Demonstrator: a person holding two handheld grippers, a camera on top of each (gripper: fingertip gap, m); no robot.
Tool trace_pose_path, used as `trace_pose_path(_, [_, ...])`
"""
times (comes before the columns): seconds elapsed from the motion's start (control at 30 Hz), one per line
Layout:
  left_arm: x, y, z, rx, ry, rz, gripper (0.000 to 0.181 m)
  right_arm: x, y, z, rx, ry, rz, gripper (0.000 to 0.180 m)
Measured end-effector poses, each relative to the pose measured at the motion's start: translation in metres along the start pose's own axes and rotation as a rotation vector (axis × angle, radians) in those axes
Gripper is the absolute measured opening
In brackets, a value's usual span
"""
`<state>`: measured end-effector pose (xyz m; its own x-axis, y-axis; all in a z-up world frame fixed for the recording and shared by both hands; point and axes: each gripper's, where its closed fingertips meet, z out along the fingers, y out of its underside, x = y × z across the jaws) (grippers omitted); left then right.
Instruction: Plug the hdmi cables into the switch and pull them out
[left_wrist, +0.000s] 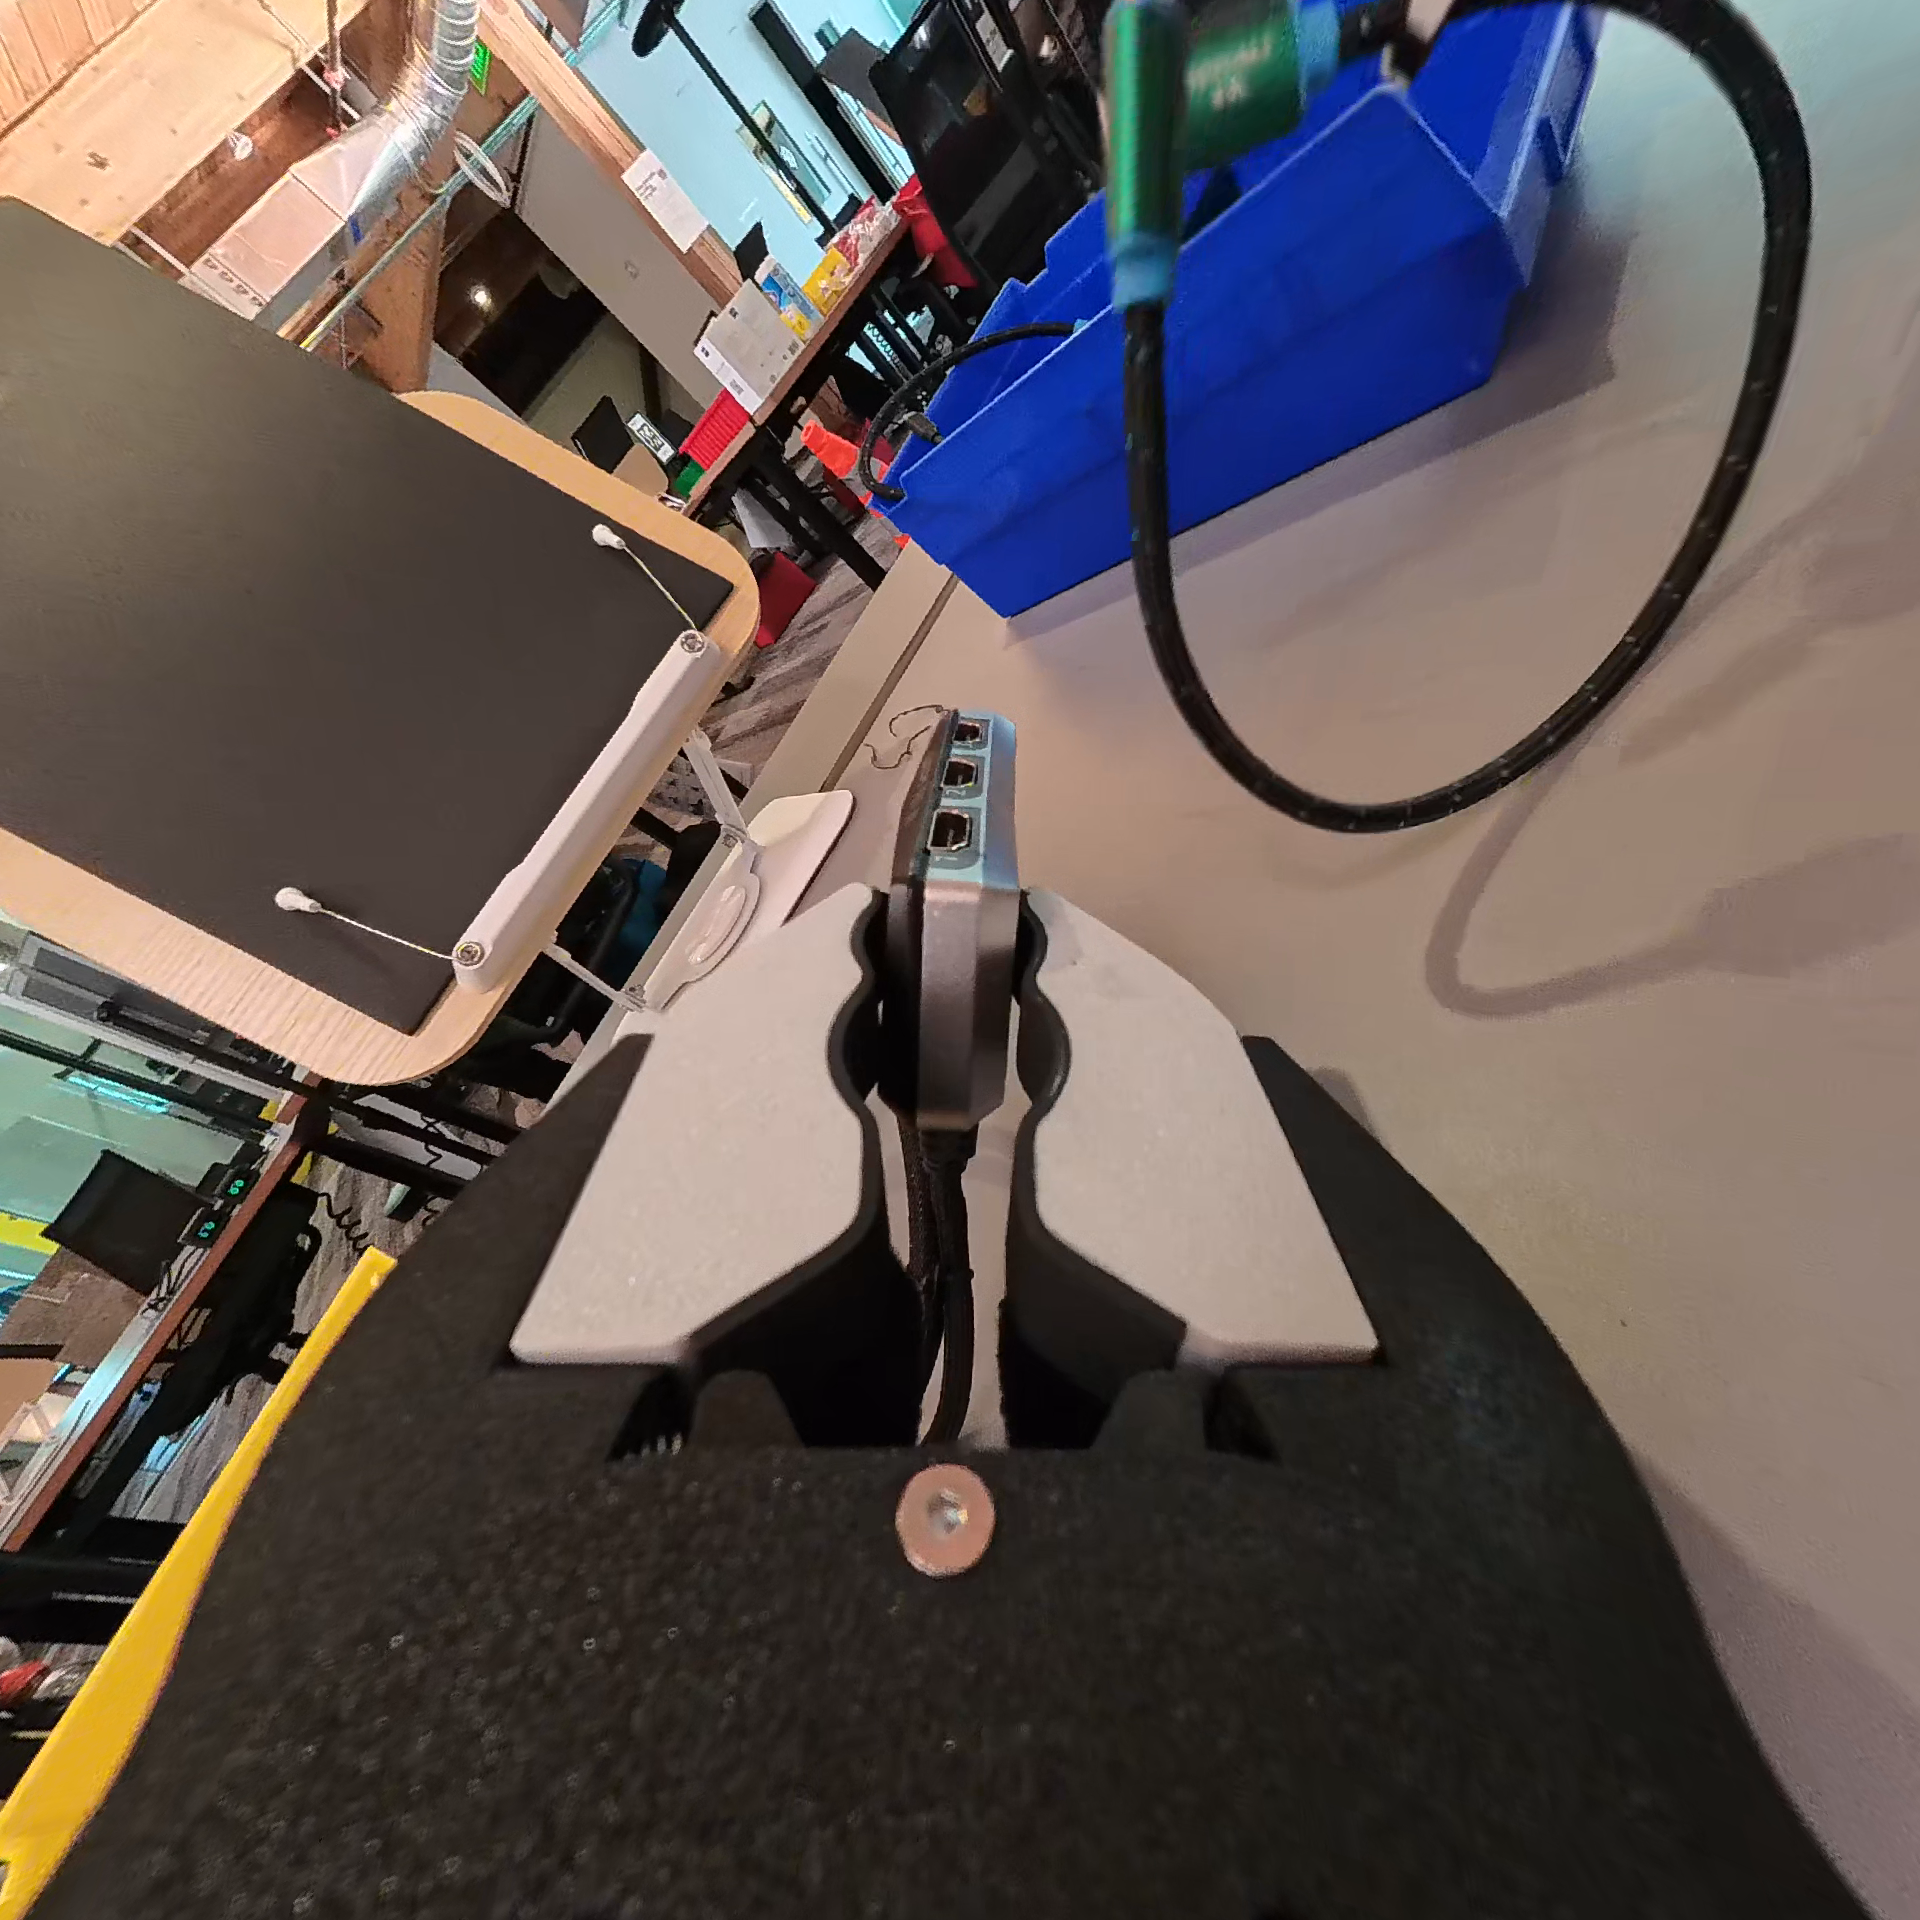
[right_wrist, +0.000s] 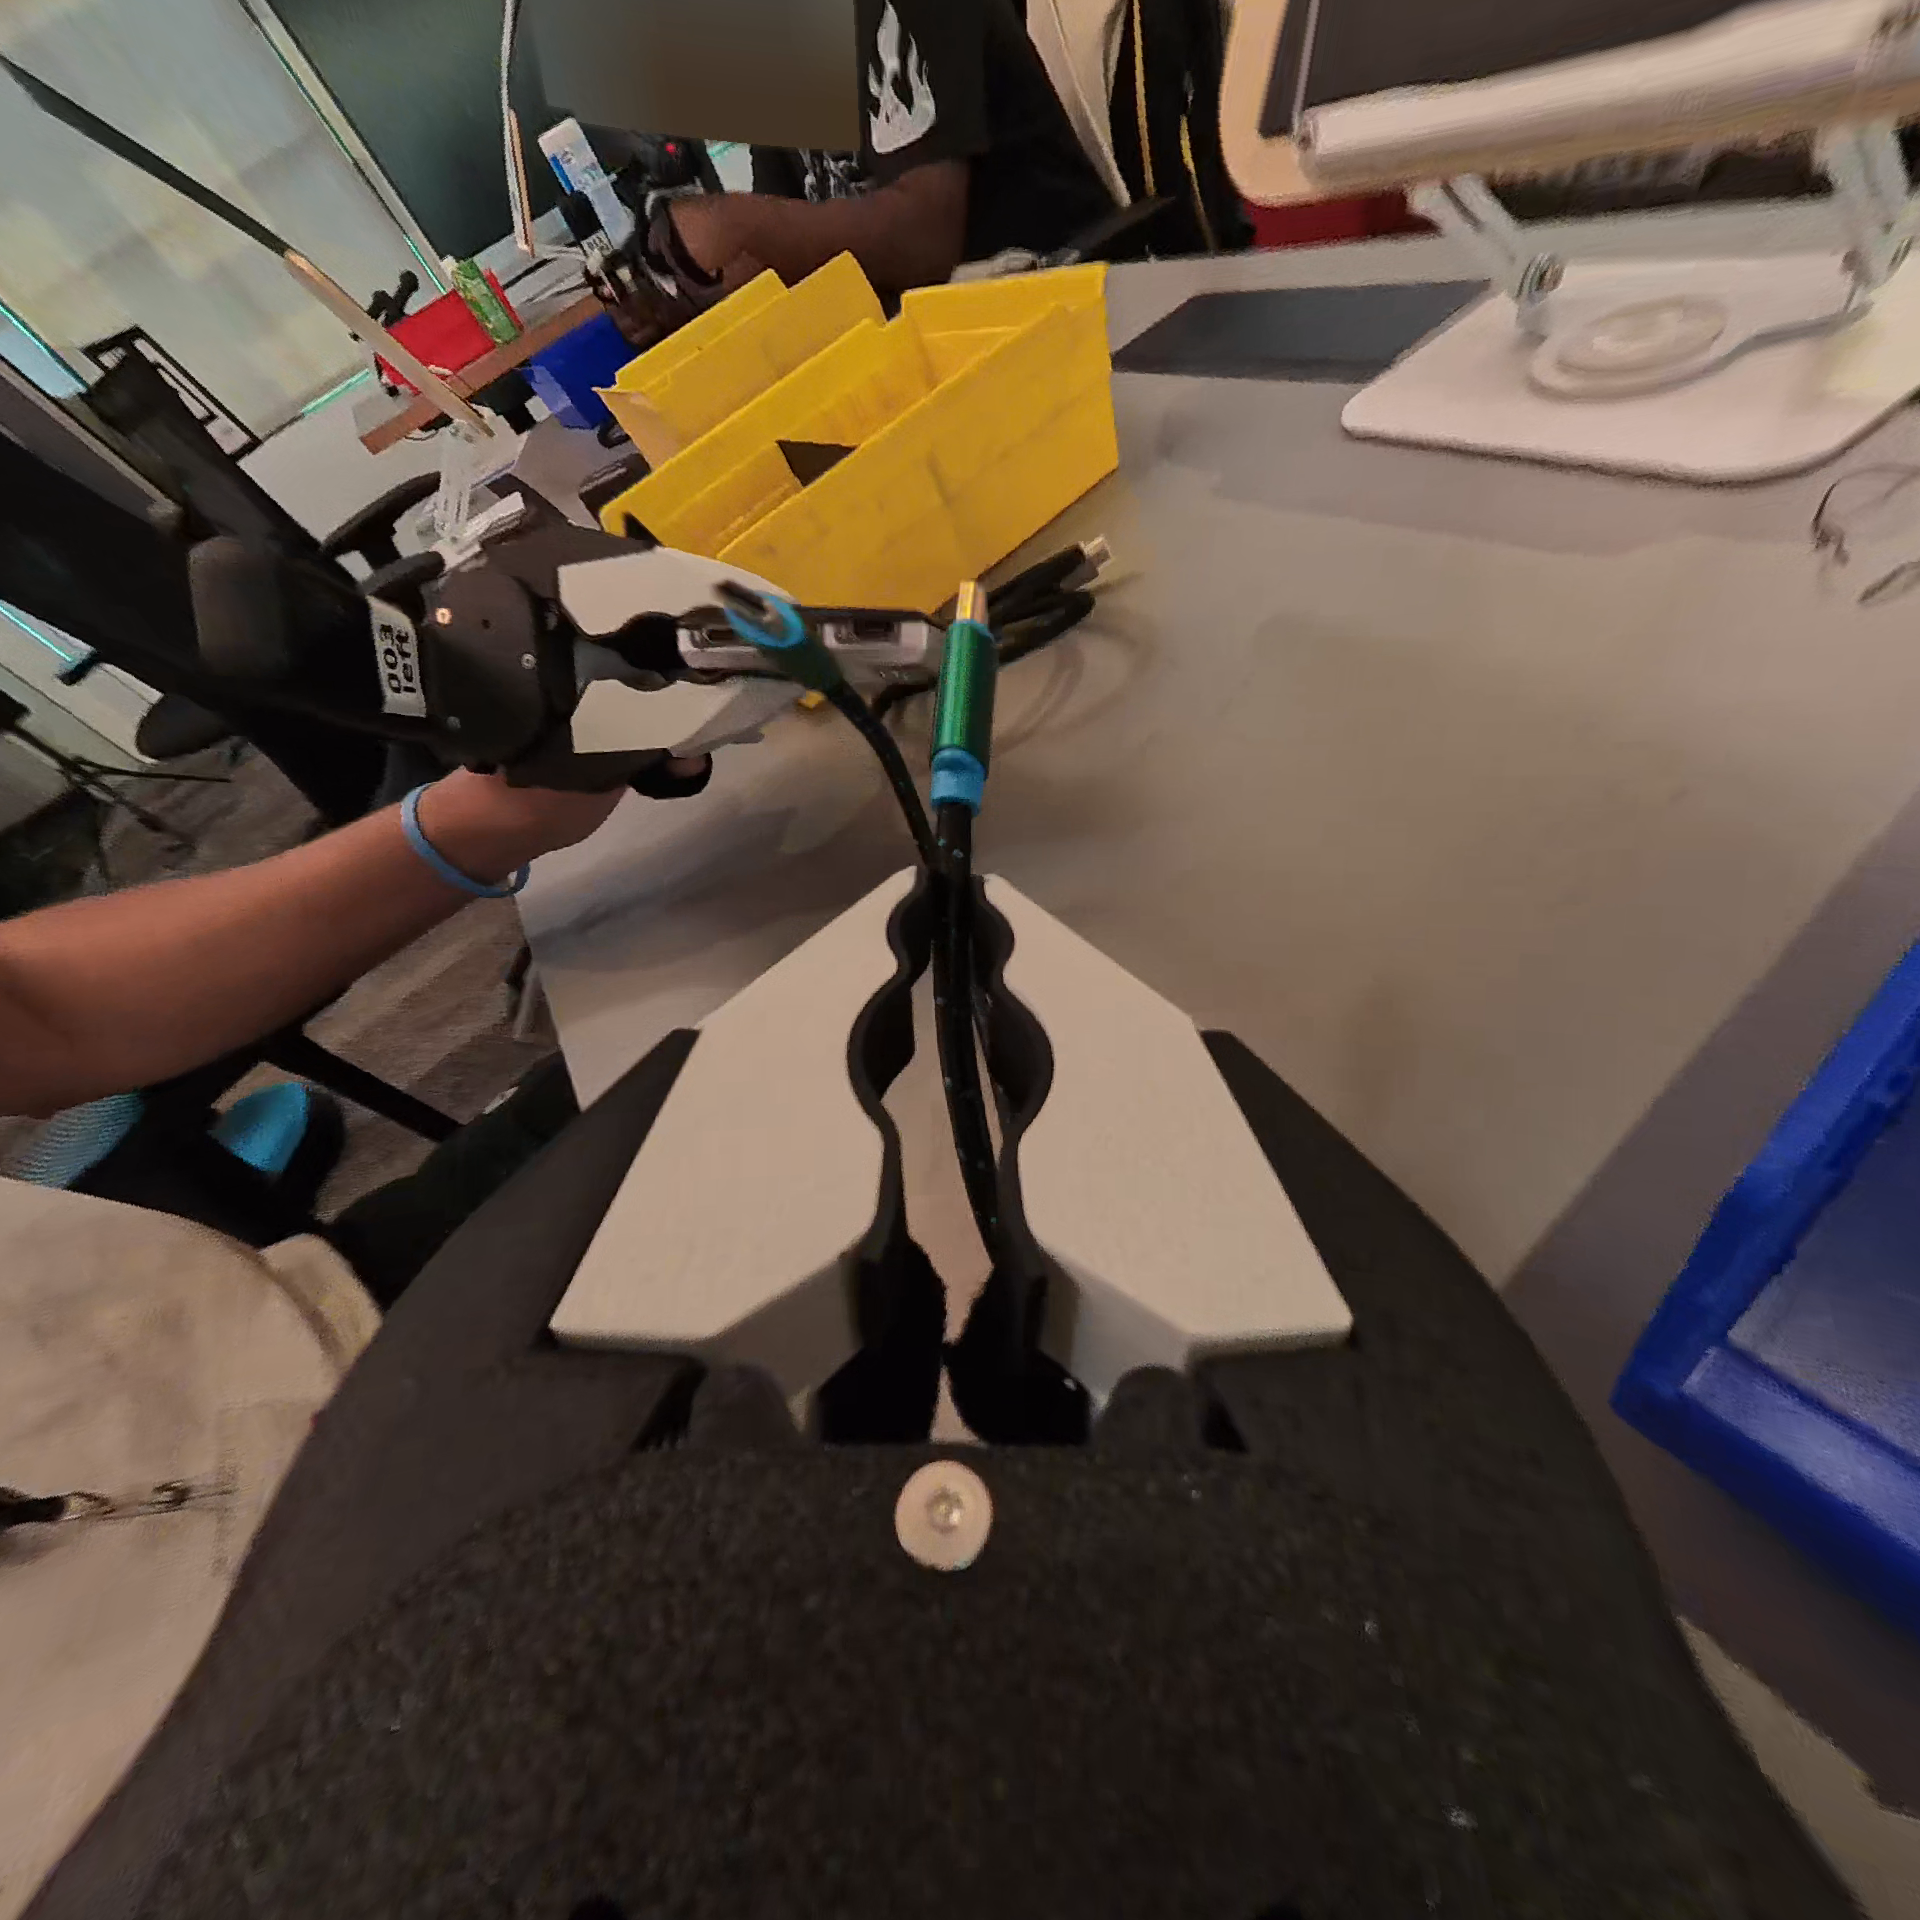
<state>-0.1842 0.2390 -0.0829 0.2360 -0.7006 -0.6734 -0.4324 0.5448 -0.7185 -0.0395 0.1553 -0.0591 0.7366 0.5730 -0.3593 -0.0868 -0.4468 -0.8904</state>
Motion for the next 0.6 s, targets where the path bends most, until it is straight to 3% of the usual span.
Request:
trace_pose_path(0.23, [0.043, 0.02, 0.01, -0.118, 0.156, 0.139, 0.022, -0.028, -0.025, -0.001, -0.031, 0.231, -0.464, 0.006])
trace_pose_path(0.37, [0.076, 0.033, 0.013, -0.223, 0.255, 0.152, 0.028, -0.029, -0.024, 0.005, -0.031, 0.253, -0.472, 0.006])
trace_pose_path(0.6, [0.108, 0.027, -0.005, -0.251, 0.49, -0.135, 0.056, -0.025, -0.017, 0.008, -0.049, 0.285, -0.493, 0.006])
